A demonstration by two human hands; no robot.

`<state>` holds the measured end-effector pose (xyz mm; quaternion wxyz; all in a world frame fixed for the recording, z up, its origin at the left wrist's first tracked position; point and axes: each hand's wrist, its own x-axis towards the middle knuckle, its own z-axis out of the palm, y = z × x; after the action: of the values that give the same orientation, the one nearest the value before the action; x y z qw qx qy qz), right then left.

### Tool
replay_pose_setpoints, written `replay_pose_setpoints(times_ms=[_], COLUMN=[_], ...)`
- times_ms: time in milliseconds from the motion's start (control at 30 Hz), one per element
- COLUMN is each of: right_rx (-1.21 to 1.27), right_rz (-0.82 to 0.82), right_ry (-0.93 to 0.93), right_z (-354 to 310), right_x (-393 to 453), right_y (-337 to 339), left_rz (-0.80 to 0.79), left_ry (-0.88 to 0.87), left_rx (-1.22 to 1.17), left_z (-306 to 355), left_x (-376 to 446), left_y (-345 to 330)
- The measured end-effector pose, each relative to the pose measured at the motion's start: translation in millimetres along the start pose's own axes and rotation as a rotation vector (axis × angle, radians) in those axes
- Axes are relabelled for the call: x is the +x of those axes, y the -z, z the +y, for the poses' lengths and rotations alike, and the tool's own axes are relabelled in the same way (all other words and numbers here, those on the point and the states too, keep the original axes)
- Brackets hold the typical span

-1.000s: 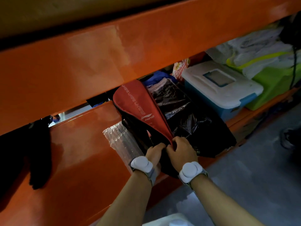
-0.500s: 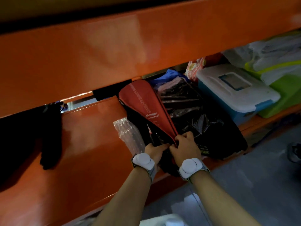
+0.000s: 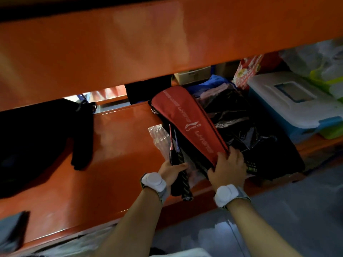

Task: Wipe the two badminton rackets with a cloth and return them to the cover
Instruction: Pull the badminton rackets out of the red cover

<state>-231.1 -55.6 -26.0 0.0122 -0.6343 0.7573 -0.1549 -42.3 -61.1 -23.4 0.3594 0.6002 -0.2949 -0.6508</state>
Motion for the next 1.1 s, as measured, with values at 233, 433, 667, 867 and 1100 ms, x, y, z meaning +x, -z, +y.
replay_pose_setpoints(times_ms=[233,433,667,867,1100], right_rx=[-0.205,-0.335,-0.412,-0.511,-0.392], right_rz=[-0.411,-0.542,-0.453,-0.396,-0.344], right_ry=[0.512,0.375,0.288,0.308,0.304], right_z=[-46.8,-56.0,-71.2,-88.2,-103.3], right_x=[6.1,13.7,14.5,25.9,47.0], right_y=[-37.0,-57.9,-60.5,-41.8,-34.9], left_rz=[0.033,0.106,0.052,-0.016,0.050], left_ry=[-0.045,-0.055,-0.026,-0.006,-0.061], left_rx=[-0.100,0.042,0.009,0.023,-0.044], left_z=[-8.0,-33.7,-46.6,-64.6,-83.2], left_x=[-29.0,-57.3,-92.9,-119.8,-149.3], left_y=[20.7,61.2,109.0,149.0,177.1])
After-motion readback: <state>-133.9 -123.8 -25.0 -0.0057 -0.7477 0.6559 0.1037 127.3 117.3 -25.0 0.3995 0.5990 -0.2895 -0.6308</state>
